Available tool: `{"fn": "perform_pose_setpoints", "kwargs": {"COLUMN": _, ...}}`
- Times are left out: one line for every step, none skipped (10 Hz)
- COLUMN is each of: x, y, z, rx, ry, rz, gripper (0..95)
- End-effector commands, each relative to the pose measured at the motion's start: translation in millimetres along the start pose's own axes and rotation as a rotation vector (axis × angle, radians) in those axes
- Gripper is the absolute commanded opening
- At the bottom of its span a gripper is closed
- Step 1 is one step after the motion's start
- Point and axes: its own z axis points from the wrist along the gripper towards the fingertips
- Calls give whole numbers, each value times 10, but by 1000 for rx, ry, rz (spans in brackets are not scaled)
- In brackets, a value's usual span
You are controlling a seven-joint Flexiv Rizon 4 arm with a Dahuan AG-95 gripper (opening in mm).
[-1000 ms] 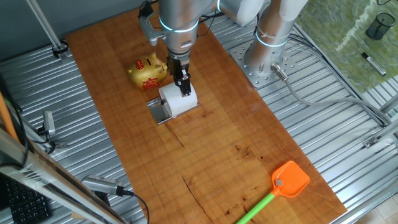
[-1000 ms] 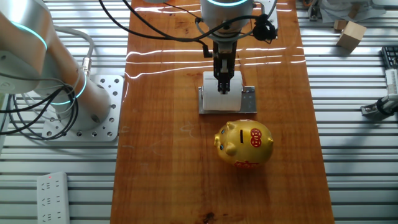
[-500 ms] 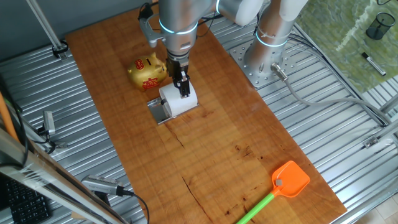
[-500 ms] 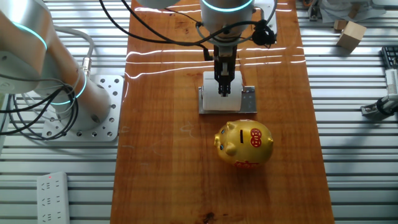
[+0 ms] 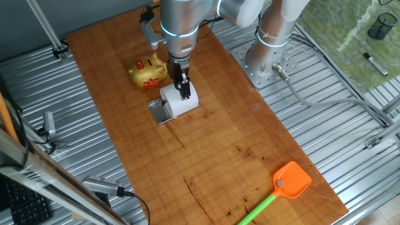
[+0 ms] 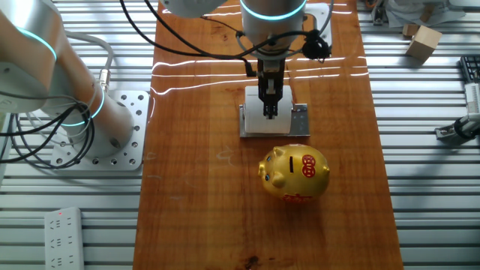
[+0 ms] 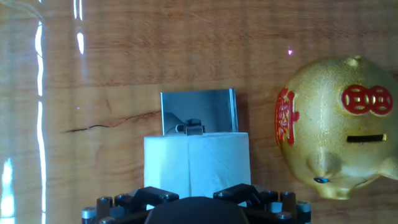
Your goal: Take the roll of paper down from the shelf
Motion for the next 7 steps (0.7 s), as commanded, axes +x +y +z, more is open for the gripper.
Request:
{"fn": "perform_pose_setpoints", "kwargs": {"x": -3, "y": -3, "z": 18, "rx": -1, "ry": 0, "rz": 9, "gripper": 950}}
{"fn": "perform_pose_setpoints", "kwargs": {"x": -5, "y": -4, "z": 36, "rx": -1, "ry": 0, "rz": 10, "gripper": 950}}
{"fn": "perform_pose_setpoints", "kwargs": {"x": -6, "y": -4, "z": 47, "rx": -1, "ry": 0, "rz": 11, "gripper": 950}}
{"fn": "perform_pose_setpoints", "kwargs": {"x": -7, "y": -3, "z": 60, "rx": -1, "ry": 0, "rz": 11, "gripper": 950}}
{"fn": "perform_pose_setpoints", "kwargs": {"x": -9, "y": -2, "z": 81, "rx": -1, "ry": -1, "rz": 13, "gripper": 950}}
{"fn": "perform_pose_setpoints", "kwargs": {"x": -11, "y": -2, "z": 97, "rx": -1, "ry": -2, "rz": 13, "gripper": 950}}
{"fn": "perform_pose_setpoints", "kwargs": {"x": -12, "y": -1, "z": 111, "rx": -2, "ry": -4, "rz": 14, "gripper": 950}}
